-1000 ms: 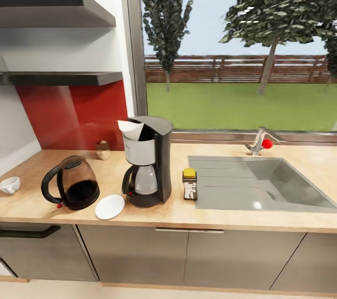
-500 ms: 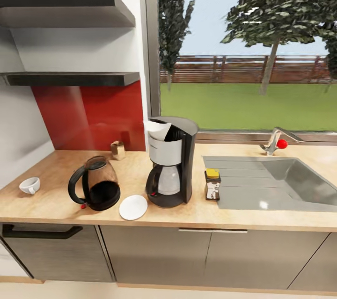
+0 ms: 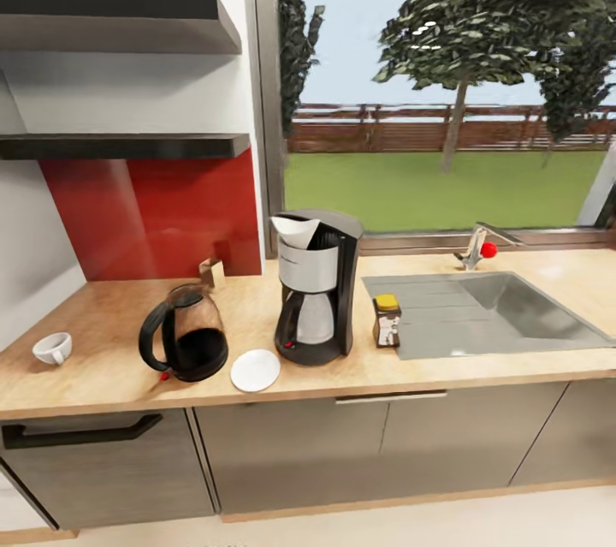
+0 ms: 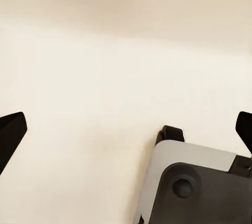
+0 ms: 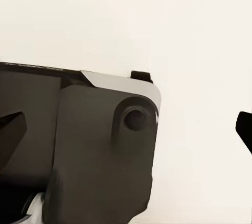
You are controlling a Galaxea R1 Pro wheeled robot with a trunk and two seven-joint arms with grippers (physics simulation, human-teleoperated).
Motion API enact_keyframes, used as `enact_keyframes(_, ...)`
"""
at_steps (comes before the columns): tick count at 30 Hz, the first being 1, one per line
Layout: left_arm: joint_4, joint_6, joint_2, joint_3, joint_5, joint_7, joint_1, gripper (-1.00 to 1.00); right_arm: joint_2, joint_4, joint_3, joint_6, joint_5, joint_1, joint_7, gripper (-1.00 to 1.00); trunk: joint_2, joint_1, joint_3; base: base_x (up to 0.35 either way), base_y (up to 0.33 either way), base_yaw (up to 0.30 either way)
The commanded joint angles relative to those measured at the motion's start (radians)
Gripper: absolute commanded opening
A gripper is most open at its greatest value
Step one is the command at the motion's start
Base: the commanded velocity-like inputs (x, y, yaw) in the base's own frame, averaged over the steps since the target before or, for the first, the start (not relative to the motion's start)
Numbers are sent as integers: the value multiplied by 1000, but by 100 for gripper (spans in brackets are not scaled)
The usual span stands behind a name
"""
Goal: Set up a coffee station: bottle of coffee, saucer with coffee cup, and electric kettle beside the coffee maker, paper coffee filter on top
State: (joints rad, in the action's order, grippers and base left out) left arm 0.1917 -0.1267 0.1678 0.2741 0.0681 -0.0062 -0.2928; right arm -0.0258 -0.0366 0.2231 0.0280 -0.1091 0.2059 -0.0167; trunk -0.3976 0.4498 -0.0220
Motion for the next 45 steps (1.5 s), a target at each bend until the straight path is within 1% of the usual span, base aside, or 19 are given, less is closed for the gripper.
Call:
enact_keyframes(1, 3, -2, 0, 6, 7, -1, 0, 100, 0, 1, 9, 3, -11, 1, -2, 100, -2, 0, -2, -245, 233, -254)
enact_keyframes(5, 5, 79, 2, 0, 7, -5, 0, 100, 0, 1, 9, 4, -11, 1, -3, 100, -2, 0, -1, -147, 119, -211)
enact_keyframes(11, 7, 313, 4, -7, 10, -39, -1, 100, 0, -2, 9, 5, -11, 1, -3, 100, -2, 0, 0, -32, 25, -52)
enact_keyframes(13, 9, 389, 4, -5, 10, -83, -2, 100, -1, -3, 8, 6, -11, 1, -3, 100, -2, 0, 0, -5, 4, -9)
enact_keyframes(14, 10, 408, 5, -4, 10, -96, -2, 100, -1, -3, 7, 6, -11, 1, -3, 100, -2, 0, 0, -3, 3, -6)
enact_keyframes(17, 57, 501, 0, -1, 8, -197, -7, 100, -1, -4, 8, 14, -11, 1, -3, 100, -2, 0, 0, -1, 1, -2)
enact_keyframes(18, 192, 531, -16, 2, 3, -318, -10, 100, -1, -3, 9, 84, -10, 1, -3, 100, -2, 0, 0, 0, 0, 0)
enact_keyframes(20, 275, 532, -30, 3, 0, -371, -13, 100, -2, -3, 9, 109, -10, 1, -3, 100, -2, 0, 0, 0, 0, 0)
enact_keyframes(22, 325, 529, -35, 5, -6, -397, -16, 100, -3, -3, 10, 118, -10, 1, -3, 100, -2, 0, 0, 0, 0, 0)
enact_keyframes(23, 367, 510, -33, 4, -45, -417, -23, 100, -7, -4, 9, 123, -11, 1, -3, 100, -2, 0, 0, 0, 0, 0)
enact_keyframes(24, 386, 496, -30, 3, -71, -431, -31, 100, -9, -4, 8, 125, -12, 1, -2, 100, -2, 0, 0, 0, 0, 0)
enact_keyframes(25, 392, 490, -28, 3, -81, -439, -36, 100, -10, -5, 7, 126, -12, 1, -2, 100, -2, 0, 0, 0, 0, 0)
enact_keyframes(26, 423, 413, -5, 9, -115, -507, -105, 100, -14, -30, 7, 128, -14, 1, -2, 100, -2, 0, 0, 0, 0, 0)
enact_keyframes(27, 452, 374, 8, 10, -118, -518, -120, 100, -15, -33, 7, 128, -14, 1, -2, 100, -2, 0, 0, 0, 0, 0)
enact_keyframes(28, 462, 364, 11, 10, -119, -520, -124, 100, -15, -34, 7, 128, -14, 1, -2, 100, -2, 0, 0, 0, 0, 0)
enact_keyframes(31, 546, 285, 26, 11, -120, -527, -134, 100, -14, -36, 7, 128, -14, 1, -2, 100, -2, 0, 0, 0, 0, 0)
enact_keyframes(36, 628, 191, 51, 16, -122, -529, -138, 100, -14, -37, 7, 129, -14, 1, -2, 100, -2, 0, 0, 0, 0, 0)
enact_keyframes(40, 679, 159, 64, 17, -123, -529, -138, 100, -14, -36, 8, 129, -14, 1, -2, 100, -2, 0, 0, 0, 0, 0)
enact_keyframes(45, 690, 152, 65, 15, -123, -532, -135, 100, -14, -35, 8, 129, -14, 1, -2, 100, -2, 0, 0, 0, 0, 0)
